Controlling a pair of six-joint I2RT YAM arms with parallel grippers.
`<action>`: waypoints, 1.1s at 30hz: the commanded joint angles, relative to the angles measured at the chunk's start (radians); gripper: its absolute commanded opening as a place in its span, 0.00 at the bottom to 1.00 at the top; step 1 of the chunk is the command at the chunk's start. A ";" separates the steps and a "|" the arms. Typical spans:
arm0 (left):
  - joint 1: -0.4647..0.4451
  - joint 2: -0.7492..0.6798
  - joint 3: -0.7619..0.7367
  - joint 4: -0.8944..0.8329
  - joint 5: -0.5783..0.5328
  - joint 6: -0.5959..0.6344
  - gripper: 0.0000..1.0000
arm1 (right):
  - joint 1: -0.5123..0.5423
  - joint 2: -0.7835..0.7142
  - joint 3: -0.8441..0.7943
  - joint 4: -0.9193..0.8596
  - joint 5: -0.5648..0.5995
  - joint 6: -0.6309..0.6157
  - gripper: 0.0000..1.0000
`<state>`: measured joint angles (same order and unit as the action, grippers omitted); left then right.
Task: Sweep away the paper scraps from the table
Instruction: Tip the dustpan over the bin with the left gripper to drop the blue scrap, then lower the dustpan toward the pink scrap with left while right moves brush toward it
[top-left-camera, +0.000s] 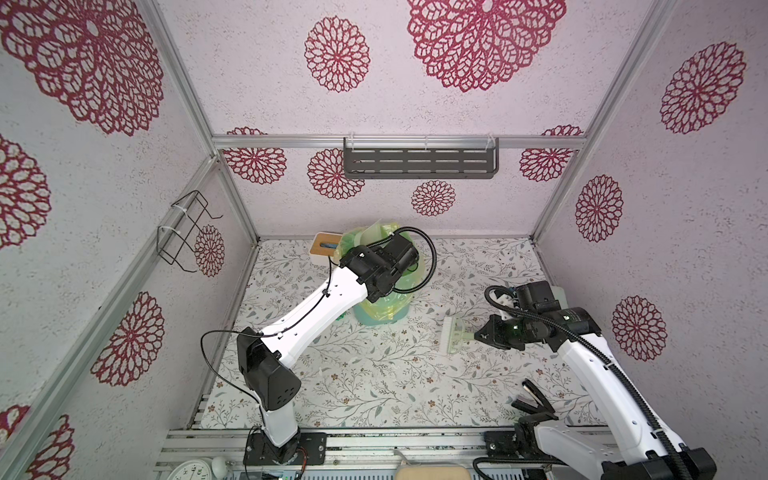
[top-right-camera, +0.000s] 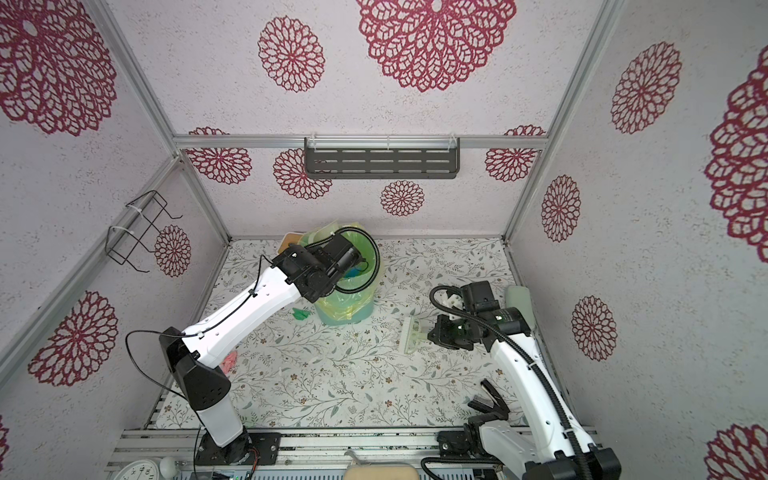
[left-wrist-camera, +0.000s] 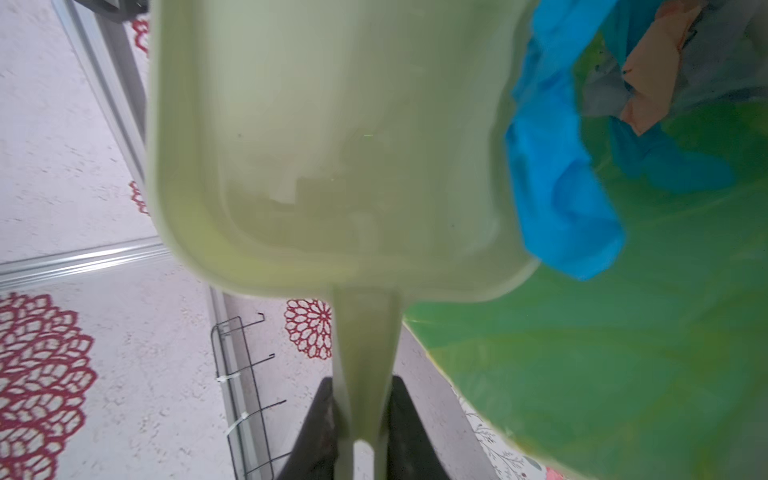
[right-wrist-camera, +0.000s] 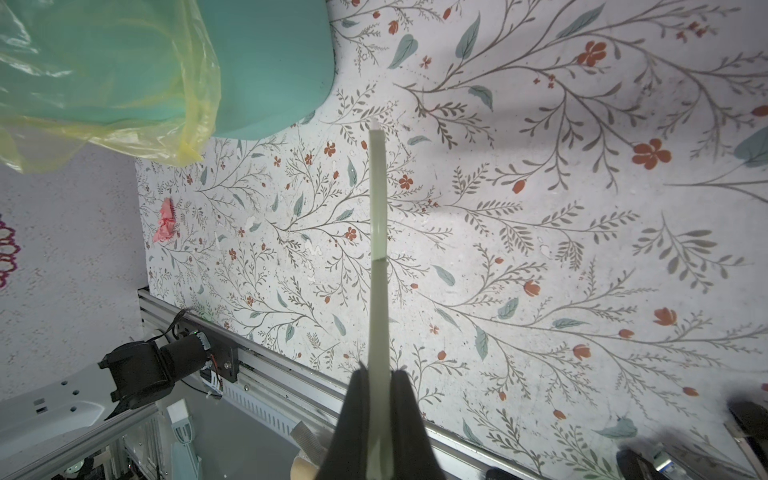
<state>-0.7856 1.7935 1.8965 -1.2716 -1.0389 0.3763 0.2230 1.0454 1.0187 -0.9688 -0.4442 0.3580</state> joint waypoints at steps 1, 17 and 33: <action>-0.014 -0.018 -0.035 0.127 -0.125 0.102 0.07 | -0.006 -0.005 0.002 0.010 -0.039 -0.015 0.00; -0.012 -0.031 0.107 -0.006 -0.020 -0.083 0.06 | 0.037 -0.129 -0.149 0.172 -0.124 0.133 0.00; 0.071 -0.370 -0.100 0.061 0.265 -0.352 0.05 | 0.585 -0.014 -0.193 0.613 -0.010 0.398 0.00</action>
<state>-0.7353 1.4883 1.8263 -1.2552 -0.8646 0.1013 0.7322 1.0042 0.8185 -0.5072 -0.4789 0.6861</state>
